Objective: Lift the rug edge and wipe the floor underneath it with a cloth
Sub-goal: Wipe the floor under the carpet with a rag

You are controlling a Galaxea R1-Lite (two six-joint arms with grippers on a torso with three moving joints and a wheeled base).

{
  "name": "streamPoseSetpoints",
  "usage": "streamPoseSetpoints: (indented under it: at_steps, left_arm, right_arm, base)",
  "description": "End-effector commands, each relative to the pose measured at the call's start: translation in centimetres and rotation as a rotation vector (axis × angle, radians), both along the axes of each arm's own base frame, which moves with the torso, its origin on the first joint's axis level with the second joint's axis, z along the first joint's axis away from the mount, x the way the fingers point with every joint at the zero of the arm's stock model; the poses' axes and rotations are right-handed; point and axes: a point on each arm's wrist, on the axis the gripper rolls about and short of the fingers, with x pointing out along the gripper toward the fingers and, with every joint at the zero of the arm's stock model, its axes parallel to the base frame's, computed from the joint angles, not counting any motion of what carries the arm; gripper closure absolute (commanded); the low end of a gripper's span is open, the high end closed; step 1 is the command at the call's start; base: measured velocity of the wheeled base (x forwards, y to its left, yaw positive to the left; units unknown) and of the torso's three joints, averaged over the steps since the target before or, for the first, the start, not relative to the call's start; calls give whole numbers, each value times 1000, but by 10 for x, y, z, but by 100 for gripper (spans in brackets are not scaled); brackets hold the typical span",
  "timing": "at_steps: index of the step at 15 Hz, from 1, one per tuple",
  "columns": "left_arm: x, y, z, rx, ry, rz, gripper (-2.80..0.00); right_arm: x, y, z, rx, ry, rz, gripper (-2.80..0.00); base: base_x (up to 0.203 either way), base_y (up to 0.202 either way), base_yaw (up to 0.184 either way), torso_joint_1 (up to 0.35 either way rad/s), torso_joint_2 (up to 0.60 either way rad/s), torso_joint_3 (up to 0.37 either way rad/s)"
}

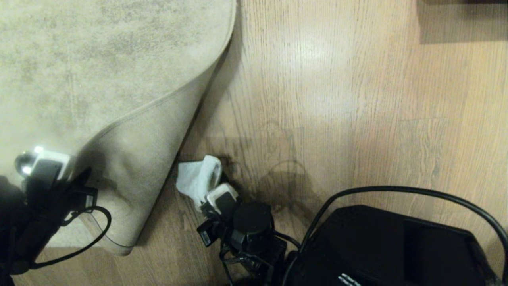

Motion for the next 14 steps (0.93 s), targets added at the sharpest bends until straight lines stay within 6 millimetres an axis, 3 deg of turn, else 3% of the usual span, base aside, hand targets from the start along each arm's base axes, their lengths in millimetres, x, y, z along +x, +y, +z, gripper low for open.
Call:
streamPoseSetpoints:
  at_steps: [1, 7, 14]
  left_arm:
    - [0, 0, 1, 4, -6, 1, 0]
    - [0, 0, 0, 3, -6, 1, 0]
    - [0, 0, 1, 4, -6, 1, 0]
  right_arm:
    - [17, -13, 13, 26, -21, -47, 0]
    - [50, -49, 52, 75, -64, -152, 0]
    - [54, -86, 108, 91, -106, -218, 0]
  base:
    - [0, 0, 0, 0, 0, 0]
    - [0, 0, 0, 0, 0, 0]
    - [0, 0, 0, 0, 0, 0]
